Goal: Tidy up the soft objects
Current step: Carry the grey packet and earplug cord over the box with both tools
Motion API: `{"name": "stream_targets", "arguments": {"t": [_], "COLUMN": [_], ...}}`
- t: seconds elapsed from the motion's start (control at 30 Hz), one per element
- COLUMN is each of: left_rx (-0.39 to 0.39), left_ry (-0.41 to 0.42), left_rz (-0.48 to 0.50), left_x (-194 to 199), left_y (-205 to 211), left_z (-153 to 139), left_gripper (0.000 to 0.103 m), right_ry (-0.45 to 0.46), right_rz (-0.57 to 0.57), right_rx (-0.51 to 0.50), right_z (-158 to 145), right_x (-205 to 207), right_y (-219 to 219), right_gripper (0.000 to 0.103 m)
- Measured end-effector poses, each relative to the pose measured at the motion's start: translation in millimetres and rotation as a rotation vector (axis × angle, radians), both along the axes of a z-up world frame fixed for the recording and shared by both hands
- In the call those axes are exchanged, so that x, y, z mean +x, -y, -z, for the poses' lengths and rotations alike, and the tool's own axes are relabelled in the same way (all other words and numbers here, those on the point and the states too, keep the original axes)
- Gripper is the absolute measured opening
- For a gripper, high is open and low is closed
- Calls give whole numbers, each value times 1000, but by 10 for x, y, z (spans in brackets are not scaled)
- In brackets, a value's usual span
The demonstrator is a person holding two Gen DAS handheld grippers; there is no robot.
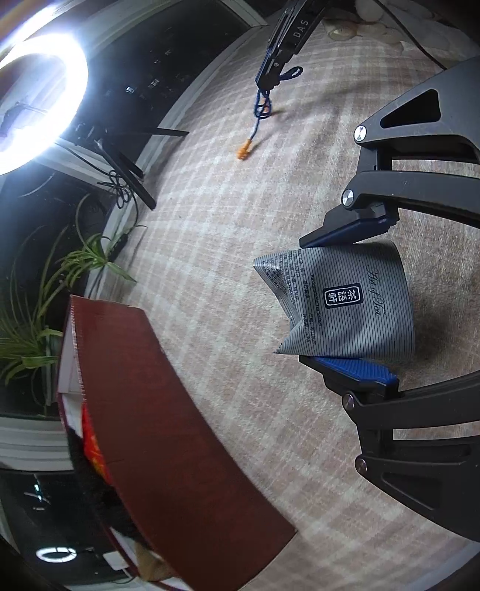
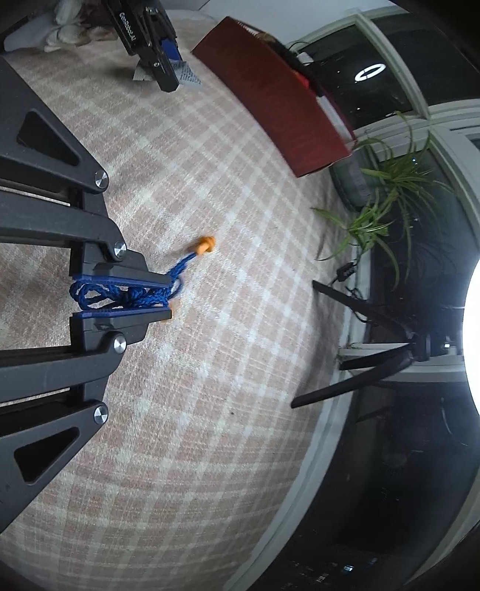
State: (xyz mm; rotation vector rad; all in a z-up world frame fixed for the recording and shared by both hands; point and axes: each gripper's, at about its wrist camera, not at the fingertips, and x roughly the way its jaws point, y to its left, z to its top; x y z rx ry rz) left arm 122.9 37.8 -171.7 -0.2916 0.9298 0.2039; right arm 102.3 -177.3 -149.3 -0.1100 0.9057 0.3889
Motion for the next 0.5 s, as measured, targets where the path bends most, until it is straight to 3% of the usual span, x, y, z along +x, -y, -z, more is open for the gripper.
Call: {"name": "stream_targets", "arguments": {"t": [0.5], "left_rx": [5], "left_ry": [89], "left_rz": [44], "left_x": [-68], "left_y": [14], "left_z": [-388], "left_gripper": [53], "right_ry": [131], "right_rz": [-4], "right_rx": [90], "right_z": [-766], "right_x": [-391], "right_y": [19], "right_gripper": [9]}}
